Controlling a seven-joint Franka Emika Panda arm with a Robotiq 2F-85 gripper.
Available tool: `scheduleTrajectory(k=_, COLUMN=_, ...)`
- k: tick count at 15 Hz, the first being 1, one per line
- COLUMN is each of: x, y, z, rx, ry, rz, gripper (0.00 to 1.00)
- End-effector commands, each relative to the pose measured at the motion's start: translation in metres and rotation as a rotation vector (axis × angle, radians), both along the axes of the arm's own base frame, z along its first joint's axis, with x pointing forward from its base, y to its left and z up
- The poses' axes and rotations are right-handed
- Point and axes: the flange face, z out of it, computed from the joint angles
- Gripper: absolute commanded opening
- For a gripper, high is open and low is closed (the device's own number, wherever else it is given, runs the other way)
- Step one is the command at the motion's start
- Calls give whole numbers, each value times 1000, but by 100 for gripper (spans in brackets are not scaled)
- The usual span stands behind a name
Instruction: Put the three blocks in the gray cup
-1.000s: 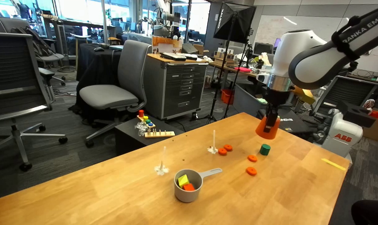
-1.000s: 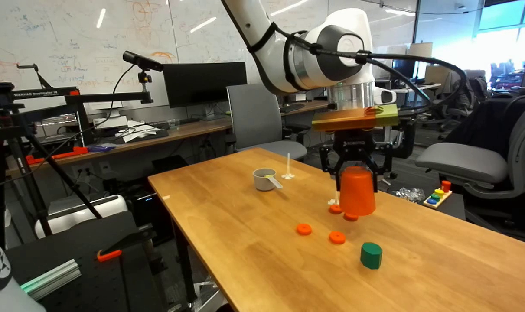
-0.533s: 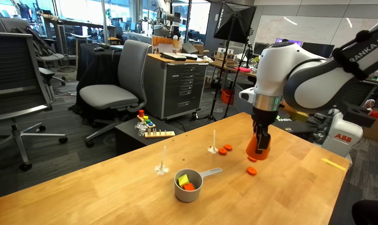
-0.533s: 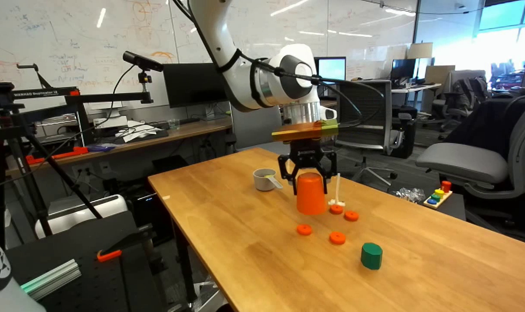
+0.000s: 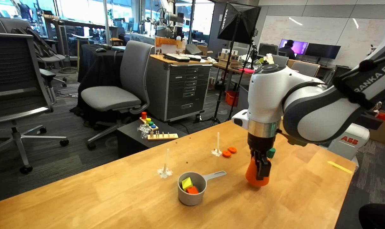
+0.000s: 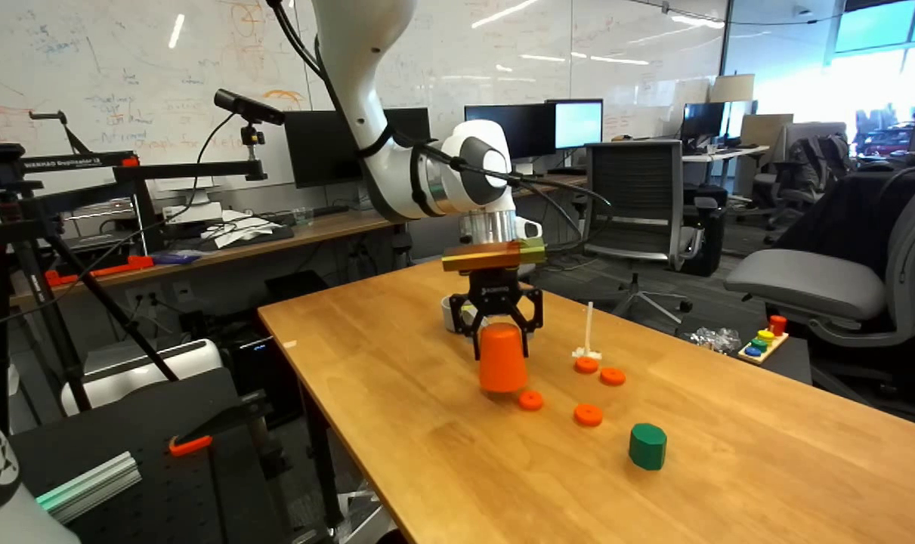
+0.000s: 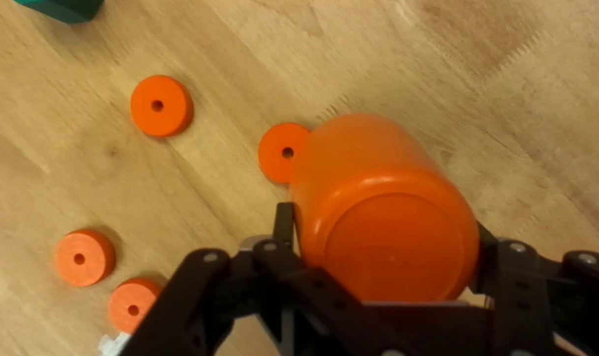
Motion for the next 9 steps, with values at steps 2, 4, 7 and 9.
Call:
scheduleTrajectory(k=2, x=1, y=12, z=-10, rx=-31, ry=17, rz=40, gripper=100)
scheduleTrajectory(k=4, x=0, y=13, z=-10, rx=-35, ry=16, rz=48, gripper=100)
scheduleTrajectory(k=7, x=1, y=13, z=-7, rx=-38, ry=11, rz=50, gripper=100)
scheduleTrajectory(k=9, x=2, y=11, z=-2, rx=-46, ry=3, rz=55, gripper=100)
